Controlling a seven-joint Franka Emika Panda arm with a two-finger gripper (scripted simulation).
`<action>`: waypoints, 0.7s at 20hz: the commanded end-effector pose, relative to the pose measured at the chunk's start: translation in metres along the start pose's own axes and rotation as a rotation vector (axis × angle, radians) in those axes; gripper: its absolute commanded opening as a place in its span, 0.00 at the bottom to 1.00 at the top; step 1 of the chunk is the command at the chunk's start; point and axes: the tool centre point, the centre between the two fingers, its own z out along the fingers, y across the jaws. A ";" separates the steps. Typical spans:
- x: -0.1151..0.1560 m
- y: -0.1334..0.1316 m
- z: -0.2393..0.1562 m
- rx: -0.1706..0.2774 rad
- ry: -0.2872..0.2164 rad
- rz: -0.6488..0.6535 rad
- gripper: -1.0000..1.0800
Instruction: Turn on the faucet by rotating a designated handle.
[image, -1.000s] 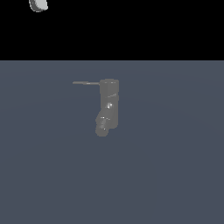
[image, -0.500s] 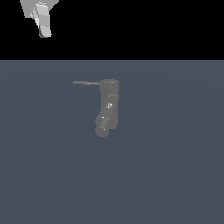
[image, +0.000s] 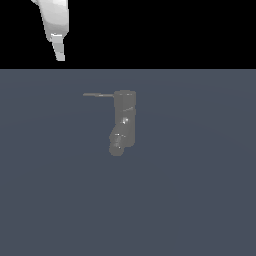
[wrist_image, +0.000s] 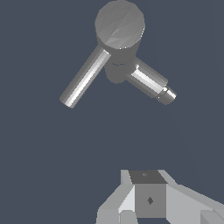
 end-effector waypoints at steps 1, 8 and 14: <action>0.004 -0.011 0.009 -0.001 0.000 0.047 0.00; 0.020 -0.042 0.034 -0.007 0.002 0.181 0.00; 0.040 -0.069 0.059 -0.014 0.005 0.311 0.00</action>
